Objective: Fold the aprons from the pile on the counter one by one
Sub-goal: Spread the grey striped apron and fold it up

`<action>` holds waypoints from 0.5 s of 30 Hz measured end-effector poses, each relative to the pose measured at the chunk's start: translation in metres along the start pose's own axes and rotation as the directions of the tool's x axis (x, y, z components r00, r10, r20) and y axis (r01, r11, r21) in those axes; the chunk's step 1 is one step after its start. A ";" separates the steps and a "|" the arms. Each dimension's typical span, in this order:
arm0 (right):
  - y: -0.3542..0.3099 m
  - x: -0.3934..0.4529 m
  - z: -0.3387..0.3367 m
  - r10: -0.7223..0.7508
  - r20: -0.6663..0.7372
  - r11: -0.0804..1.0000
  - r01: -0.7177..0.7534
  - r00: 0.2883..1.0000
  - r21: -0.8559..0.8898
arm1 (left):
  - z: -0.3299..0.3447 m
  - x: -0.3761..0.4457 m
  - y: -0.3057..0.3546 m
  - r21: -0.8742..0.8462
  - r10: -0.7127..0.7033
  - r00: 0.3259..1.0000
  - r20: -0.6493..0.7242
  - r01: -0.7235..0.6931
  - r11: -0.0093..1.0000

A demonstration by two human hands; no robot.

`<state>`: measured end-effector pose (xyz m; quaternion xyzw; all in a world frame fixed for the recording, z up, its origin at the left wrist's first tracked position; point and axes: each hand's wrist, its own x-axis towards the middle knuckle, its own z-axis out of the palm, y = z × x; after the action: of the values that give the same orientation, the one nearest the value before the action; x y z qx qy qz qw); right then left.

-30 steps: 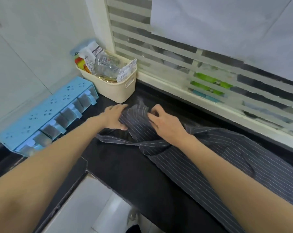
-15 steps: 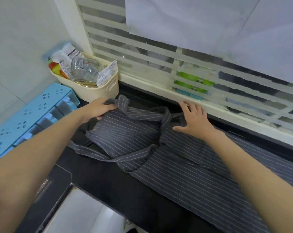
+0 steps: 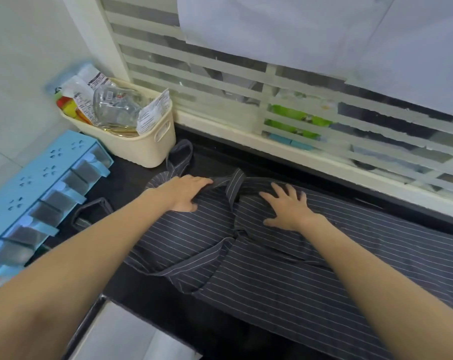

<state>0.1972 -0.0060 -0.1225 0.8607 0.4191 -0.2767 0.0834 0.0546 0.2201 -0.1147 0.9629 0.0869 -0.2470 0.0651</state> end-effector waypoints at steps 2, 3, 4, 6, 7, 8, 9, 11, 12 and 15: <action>-0.013 0.007 -0.009 0.046 -0.208 0.974 0.002 0.977 0.225 | 0.002 0.013 0.011 -0.084 0.000 1.000 -0.011 -0.001 0.996; -0.024 0.009 -0.017 0.097 -0.296 0.933 0.016 0.950 0.359 | 0.003 0.017 0.017 -0.076 0.007 1.000 0.003 -0.006 0.997; -0.036 0.013 -0.025 0.148 -0.313 0.875 0.024 0.938 0.484 | 0.003 0.020 0.022 -0.054 0.011 0.999 0.031 -0.009 0.998; -0.059 0.028 -0.034 0.219 -0.183 0.653 -0.005 0.958 0.758 | 0.007 0.023 0.029 -0.012 0.002 0.997 0.076 -0.001 1.000; -0.070 0.035 -0.037 0.231 -0.071 0.474 -0.048 0.970 0.879 | 0.011 0.022 0.030 0.007 0.001 0.997 0.080 -0.001 1.000; -0.078 0.041 -0.040 0.219 0.031 0.276 -0.093 0.975 0.957 | 0.015 0.020 0.031 0.027 0.005 0.997 0.081 -0.008 1.000; -0.083 0.045 -0.044 0.192 0.094 0.106 -0.116 0.977 0.988 | 0.020 0.017 0.031 0.047 0.008 0.996 0.084 -0.012 0.999; -0.091 0.048 -0.056 0.123 0.079 -0.094 -0.067 0.989 0.993 | 0.028 0.011 0.032 0.099 -0.002 0.998 0.069 -0.005 0.995; -0.095 0.048 -0.064 0.088 0.028 -0.149 -0.015 0.996 0.989 | 0.030 0.008 0.034 0.135 -0.013 0.999 0.050 0.006 0.991; -0.099 0.040 -0.095 0.054 -0.204 -0.274 0.211 0.977 0.938 | 0.034 0.000 0.044 0.318 -0.002 0.998 -0.062 0.022 0.948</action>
<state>0.1792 0.1198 -0.0564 0.5753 0.0935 -0.4322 -0.6881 0.0476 0.1712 -0.1407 0.9674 0.0536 -0.2286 -0.0952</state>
